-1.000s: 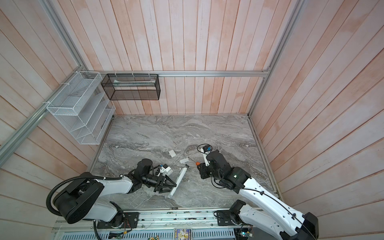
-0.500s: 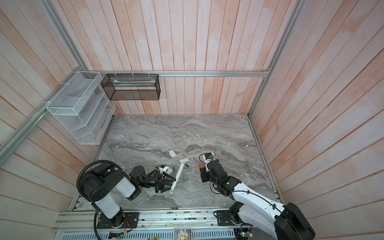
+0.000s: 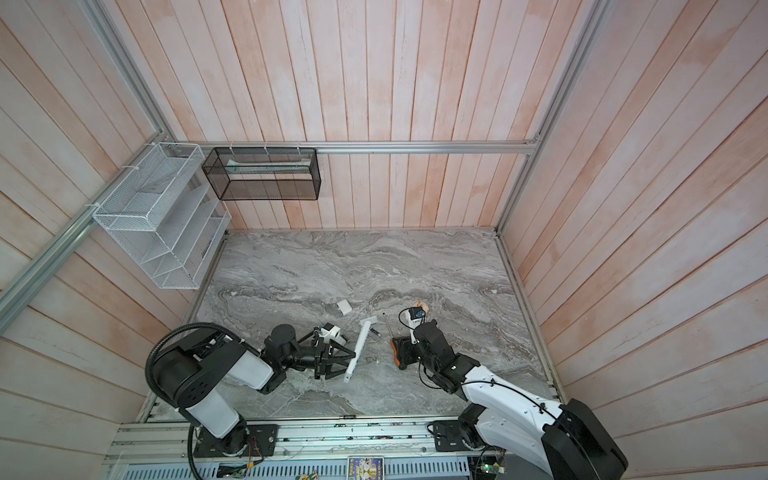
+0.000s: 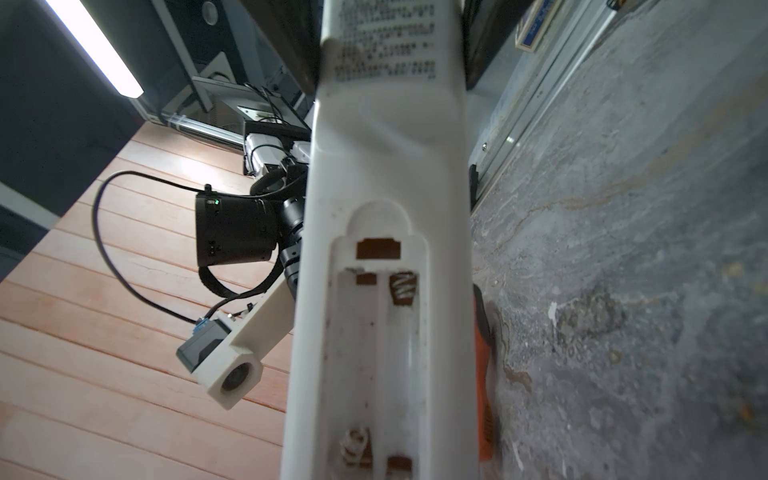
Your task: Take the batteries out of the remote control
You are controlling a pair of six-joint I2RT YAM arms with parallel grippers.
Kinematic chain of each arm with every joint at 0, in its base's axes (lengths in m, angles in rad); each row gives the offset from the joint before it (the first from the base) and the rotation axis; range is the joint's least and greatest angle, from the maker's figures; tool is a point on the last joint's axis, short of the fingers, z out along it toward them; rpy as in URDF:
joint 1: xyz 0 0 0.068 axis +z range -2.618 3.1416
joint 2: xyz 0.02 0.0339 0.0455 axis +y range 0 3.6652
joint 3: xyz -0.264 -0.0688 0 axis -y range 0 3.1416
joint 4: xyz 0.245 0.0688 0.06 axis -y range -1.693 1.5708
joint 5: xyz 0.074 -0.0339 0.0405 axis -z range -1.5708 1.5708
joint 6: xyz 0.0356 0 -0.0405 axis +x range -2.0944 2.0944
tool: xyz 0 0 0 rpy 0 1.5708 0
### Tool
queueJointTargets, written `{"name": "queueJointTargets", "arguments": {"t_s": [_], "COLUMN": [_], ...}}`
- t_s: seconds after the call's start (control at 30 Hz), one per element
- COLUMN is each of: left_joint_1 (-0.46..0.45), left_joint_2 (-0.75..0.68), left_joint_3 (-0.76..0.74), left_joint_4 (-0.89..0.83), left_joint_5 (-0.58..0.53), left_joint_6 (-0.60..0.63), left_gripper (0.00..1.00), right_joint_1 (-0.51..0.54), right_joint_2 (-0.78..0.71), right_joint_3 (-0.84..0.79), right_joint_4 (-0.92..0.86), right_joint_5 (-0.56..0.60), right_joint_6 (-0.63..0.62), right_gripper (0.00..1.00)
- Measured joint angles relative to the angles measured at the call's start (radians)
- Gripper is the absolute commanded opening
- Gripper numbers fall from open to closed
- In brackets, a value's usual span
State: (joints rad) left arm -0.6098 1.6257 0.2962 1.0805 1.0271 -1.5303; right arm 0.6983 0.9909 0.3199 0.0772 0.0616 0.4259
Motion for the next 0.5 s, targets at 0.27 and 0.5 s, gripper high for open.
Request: {"name": "queueJointTargets", "arguments": {"t_s": [0.27,0.5], "left_joint_1": [-0.021,-0.163], "left_joint_2": [-0.190,-0.093], "left_joint_3": [0.336,0.369], "left_joint_4": [-0.937,-1.238], "left_joint_5": [-0.237,-0.500], "left_joint_6": [0.632,0.885], "left_gripper": [0.39,0.38], "right_joint_1": [-0.001,-0.020], "right_joint_2": [-0.055,-0.091], "right_joint_3": [0.062,0.201], "right_joint_4": [-0.056,-0.150], "right_joint_5": [-0.008,-0.006], "right_joint_6": [0.013,0.010], "right_gripper": [0.67,0.73]}}
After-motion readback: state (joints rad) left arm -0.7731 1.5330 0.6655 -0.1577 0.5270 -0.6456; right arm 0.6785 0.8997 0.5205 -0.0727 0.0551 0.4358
